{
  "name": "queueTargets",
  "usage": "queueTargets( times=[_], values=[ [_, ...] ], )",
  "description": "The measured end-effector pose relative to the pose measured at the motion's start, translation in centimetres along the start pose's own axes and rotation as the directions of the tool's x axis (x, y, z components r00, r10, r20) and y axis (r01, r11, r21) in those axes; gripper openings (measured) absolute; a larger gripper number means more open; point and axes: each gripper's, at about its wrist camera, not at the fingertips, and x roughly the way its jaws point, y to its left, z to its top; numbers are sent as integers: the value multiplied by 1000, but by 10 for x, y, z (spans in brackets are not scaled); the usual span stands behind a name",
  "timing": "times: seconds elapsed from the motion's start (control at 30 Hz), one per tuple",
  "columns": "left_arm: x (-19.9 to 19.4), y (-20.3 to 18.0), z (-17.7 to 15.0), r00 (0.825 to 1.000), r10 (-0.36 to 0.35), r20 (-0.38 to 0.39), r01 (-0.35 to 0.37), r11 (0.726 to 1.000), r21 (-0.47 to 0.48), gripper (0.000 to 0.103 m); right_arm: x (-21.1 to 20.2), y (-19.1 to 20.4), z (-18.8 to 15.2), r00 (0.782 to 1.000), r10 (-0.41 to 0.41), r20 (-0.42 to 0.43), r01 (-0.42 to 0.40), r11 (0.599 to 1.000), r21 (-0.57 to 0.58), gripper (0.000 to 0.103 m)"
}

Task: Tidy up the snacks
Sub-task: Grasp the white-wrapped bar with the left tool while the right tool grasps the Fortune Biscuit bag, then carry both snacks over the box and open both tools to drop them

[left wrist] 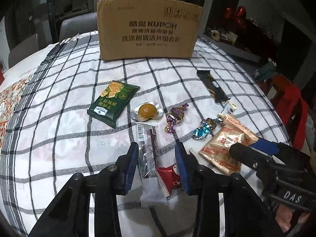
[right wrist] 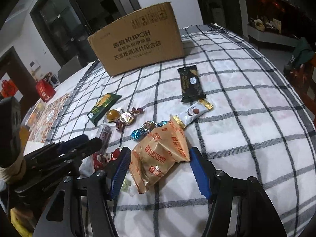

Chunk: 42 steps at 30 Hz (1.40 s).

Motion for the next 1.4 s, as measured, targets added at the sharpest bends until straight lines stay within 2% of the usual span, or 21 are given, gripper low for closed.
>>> queueTargets(
  times=[0.23, 0.3, 0.37, 0.43, 0.57, 0.67, 1.1, 1.4],
  values=[
    [13, 4, 0, 999, 20, -32, -21, 999, -29, 32, 6, 3, 2, 1000, -5, 6, 5, 1000, -10, 62],
    [16, 5, 0, 999, 29, -37, -30, 999, -33, 28, 8, 4, 3, 1000, -11, 4, 11, 1000, -15, 61],
    [17, 5, -1, 999, 36, -38, -38, 999, -38, 25, 11, 6, 3, 1000, -12, -4, 12, 1000, -22, 52],
    [17, 7, -1, 999, 34, -38, -35, 998, -46, 24, 12, 8, 3, 1000, -15, -6, 15, 999, -32, 51],
    [16, 9, -2, 999, 27, -30, -29, 999, -41, 20, 11, 11, 2, 1000, -19, 2, 19, 999, -51, 38],
    [11, 8, -2, 999, 25, -24, -26, 999, -33, 19, 7, 14, 2, 1000, -21, 16, 22, 998, -62, 32],
    [-30, 12, 1, 998, 10, 60, -7, 999, -52, 19, -20, 25, 6, 997, -21, 80, 28, 996, -83, 32],
    [-64, 7, 9, 992, -7, 130, 14, 998, -53, 19, -46, 37, 14, 991, 13, 135, 1, 995, -103, 32]
  ],
)
